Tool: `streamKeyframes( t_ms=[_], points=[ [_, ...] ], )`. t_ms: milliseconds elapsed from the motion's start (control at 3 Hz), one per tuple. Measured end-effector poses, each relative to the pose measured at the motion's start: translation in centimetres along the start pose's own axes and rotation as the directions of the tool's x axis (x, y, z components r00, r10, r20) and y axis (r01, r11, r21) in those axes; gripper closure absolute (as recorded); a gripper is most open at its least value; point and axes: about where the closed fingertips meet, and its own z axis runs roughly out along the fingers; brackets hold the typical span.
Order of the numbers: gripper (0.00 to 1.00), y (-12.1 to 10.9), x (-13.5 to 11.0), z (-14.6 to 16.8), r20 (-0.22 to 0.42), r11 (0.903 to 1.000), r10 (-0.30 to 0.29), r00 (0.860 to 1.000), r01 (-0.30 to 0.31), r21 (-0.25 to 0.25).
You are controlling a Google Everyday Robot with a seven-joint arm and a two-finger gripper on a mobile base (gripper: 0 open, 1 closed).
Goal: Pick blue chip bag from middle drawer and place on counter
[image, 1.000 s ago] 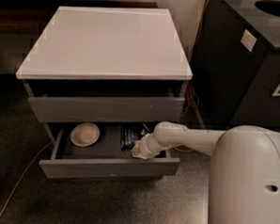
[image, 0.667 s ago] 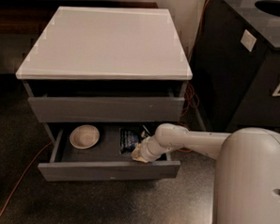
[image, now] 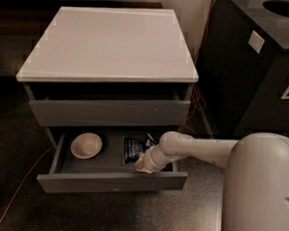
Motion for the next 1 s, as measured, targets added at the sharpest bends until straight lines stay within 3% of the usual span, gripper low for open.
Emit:
streamKeyframes(
  t_ms=[333,667,1000],
  points=[
    [1.00,0.1,0.0,0.0,0.000,1.0000,0.000,1.000,0.000,-0.001],
    [1.00,3.6,-0.9,-0.2,0.025,0.9968,0.043,0.999,-0.041,-0.069],
    [1.00,4.8,-1.2,-0.5,0.033,0.9943,0.062,0.997,-0.059,-0.089]
  ],
)
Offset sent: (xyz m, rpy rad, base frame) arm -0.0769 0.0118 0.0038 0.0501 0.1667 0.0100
